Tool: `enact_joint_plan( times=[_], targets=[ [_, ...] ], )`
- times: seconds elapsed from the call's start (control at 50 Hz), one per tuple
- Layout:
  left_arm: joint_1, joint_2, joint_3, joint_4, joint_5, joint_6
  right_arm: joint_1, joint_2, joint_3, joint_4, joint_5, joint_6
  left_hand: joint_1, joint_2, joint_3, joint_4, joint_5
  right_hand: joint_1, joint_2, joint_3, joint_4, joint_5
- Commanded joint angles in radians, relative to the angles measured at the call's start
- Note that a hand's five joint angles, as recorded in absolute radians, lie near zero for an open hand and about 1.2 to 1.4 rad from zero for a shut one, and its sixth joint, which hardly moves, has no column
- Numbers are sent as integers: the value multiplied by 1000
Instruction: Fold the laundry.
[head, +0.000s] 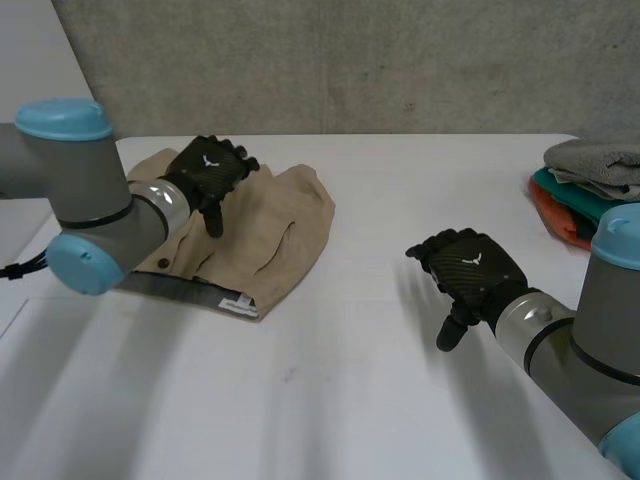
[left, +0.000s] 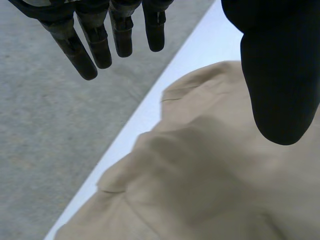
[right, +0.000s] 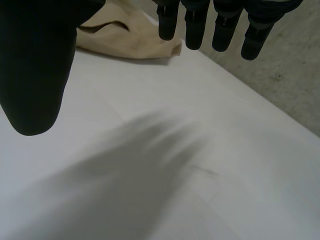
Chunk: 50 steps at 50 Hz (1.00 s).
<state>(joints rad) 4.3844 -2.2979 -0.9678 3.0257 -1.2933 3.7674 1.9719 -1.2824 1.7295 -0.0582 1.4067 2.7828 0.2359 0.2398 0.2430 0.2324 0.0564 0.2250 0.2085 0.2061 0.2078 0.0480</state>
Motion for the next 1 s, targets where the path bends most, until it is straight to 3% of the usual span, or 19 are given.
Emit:
enact_joint_plan(
  times=[0.02, 0.16, 0.32, 0.56, 0.6, 0.62, 0.64, 0.72, 0.86, 1.0],
  targets=[
    [-22, 118, -185, -157, 49, 32, 2, 18, 5, 3, -2, -18, 21, 18, 14, 25, 26, -50, -34, -32, -33, -48],
    [-25, 135, -321, -84, 81, 109, -2, 37, 9, 0, -6, -31, 165, 161, 158, 169, 170, -50, -34, -32, -33, -48],
    [-26, 75, -319, 45, 88, 72, 2, 48, 16, 0, -6, -58, 488, 484, 481, 491, 493, -50, -34, -32, -33, -48],
    [-63, -20, -252, 59, 62, 69, -16, 45, 21, -2, -8, -74, 462, 458, 455, 465, 467, -50, -34, -32, -33, -48],
    [-68, -23, -243, 59, 54, 63, -18, 43, 21, -2, -8, -74, 628, 624, 621, 632, 633, -50, -34, -32, -33, -48],
    [-75, -23, -232, 59, 49, 61, -19, 41, 21, -2, -8, -74, 998, 995, 991, 1002, 1003, -50, -34, -32, -33, -48],
    [-78, -22, -226, 62, 46, 60, -21, 41, 21, -2, -8, -74, 1159, 1155, 1152, 1162, 1164, -50, -34, -32, -33, -48],
    [-114, -15, -195, 61, 20, 35, -25, 29, 22, -2, -8, -74, 1160, 1156, 1153, 1164, 1165, -50, -34, -32, -33, -48],
    [-215, 61, -149, 61, 3, -102, -62, -6, 22, -3, -9, -68, 1160, 1156, 1153, 1164, 1165, -50, -34, -32, -33, -48],
    [-420, 95, -27, 73, -44, -346, -128, -31, 2, -5, -20, -62, 1160, 1156, 1153, 1164, 1165, -50, -34, -32, -33, -48]
  ],
)
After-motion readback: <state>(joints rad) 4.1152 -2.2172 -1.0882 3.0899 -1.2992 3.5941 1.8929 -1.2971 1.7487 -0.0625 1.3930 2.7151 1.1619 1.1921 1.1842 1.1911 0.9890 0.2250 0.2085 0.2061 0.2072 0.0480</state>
